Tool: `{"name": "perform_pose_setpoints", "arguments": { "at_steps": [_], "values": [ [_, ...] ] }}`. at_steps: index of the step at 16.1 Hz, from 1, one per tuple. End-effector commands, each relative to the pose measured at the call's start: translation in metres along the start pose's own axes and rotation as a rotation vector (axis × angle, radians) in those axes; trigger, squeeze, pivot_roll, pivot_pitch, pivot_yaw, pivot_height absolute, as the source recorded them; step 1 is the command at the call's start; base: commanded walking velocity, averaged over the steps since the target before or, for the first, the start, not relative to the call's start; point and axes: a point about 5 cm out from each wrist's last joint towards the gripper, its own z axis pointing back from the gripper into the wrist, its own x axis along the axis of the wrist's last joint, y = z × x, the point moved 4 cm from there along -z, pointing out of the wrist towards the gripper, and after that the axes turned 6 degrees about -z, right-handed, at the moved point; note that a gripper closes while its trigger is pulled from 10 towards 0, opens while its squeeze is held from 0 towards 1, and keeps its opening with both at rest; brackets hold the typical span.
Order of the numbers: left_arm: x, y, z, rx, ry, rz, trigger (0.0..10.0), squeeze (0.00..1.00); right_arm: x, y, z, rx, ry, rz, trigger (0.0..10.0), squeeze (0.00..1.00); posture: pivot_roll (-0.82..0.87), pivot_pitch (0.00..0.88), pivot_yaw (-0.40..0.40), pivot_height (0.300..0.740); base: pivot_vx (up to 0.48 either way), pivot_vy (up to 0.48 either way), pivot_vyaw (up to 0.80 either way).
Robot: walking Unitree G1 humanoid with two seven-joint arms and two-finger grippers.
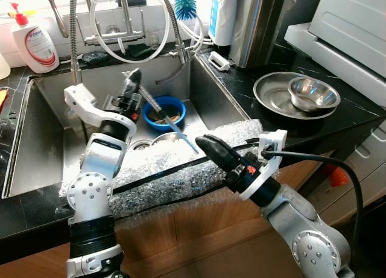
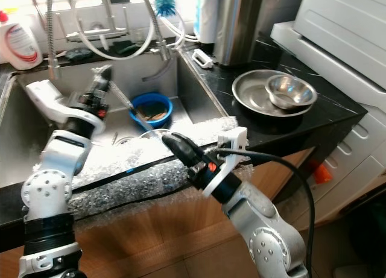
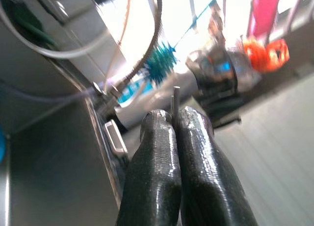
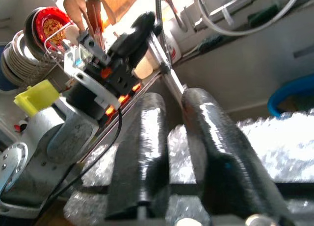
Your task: Kitchen organization
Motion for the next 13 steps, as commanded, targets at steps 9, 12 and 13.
{"name": "perform_pose_setpoints", "arguments": {
  "at_steps": [9,12,13],
  "values": [
    [0.096,0.042,0.005,0.342,-0.49,-0.15,0.0,0.0,0.01,-0.002,-0.005,-0.035,-0.027,0.054,10.0,0.0,-0.12,0.043,-0.013,0.74,0.0,0.0,0.0],
    [0.089,0.014,-0.005,0.259,-0.439,-0.651,10.0,0.0,0.022,-0.001,-0.009,-0.072,-0.066,0.14,10.0,0.0,-0.13,0.029,-0.01,0.74,0.0,0.0,0.0],
    [0.064,0.01,-0.007,0.196,-0.368,-0.839,10.0,0.0,0.024,-0.004,-0.01,-0.116,-0.074,0.21,10.0,0.0,-0.15,0.013,-0.002,0.74,0.0,0.0,0.0]
  ]
}}
